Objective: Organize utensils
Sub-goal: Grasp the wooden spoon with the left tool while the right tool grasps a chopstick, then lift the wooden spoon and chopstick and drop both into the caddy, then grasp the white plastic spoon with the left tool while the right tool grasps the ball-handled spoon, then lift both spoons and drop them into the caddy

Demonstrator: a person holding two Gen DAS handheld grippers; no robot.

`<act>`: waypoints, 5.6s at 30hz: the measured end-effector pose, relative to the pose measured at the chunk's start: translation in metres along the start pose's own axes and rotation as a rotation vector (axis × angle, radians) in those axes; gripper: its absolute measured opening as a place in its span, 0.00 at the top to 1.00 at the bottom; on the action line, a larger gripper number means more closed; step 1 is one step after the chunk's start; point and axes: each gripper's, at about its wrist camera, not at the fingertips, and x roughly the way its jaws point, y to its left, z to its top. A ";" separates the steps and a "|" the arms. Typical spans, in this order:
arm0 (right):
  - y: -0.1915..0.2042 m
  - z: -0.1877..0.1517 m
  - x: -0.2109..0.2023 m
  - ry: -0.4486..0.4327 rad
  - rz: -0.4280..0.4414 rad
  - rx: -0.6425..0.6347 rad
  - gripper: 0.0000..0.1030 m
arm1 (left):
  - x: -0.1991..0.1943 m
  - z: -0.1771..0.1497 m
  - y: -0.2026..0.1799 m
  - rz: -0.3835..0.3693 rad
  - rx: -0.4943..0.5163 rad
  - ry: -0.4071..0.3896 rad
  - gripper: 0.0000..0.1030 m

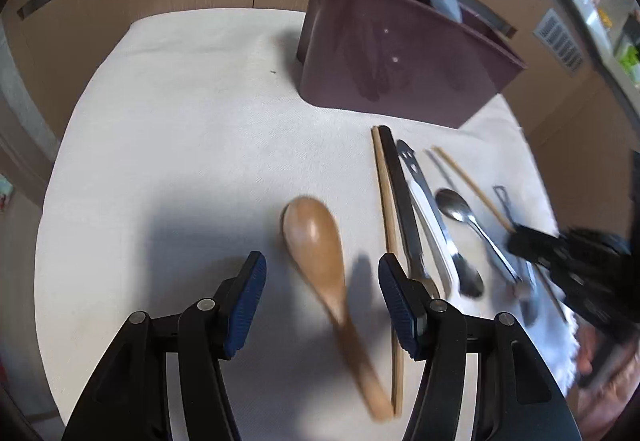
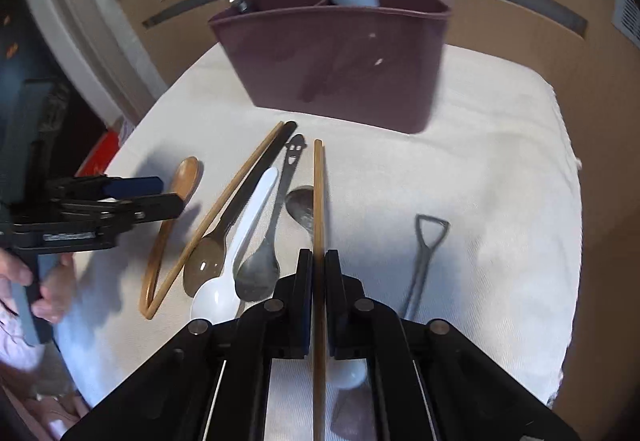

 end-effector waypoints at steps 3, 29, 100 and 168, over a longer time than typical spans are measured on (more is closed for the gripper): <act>-0.011 -0.009 -0.006 0.003 0.002 0.045 0.95 | 0.013 0.006 -0.017 0.074 0.035 -0.027 0.43; 0.001 0.014 0.029 0.048 -0.140 -0.091 0.95 | -0.045 -0.026 -0.024 0.027 0.116 -0.233 0.69; -0.019 0.126 -0.051 -0.445 -0.220 -0.079 0.54 | -0.063 0.133 -0.050 -0.021 0.137 -0.509 0.52; -0.003 -0.002 -0.100 -0.320 -0.122 -0.067 0.80 | 0.035 0.021 -0.095 -0.019 0.145 0.144 0.83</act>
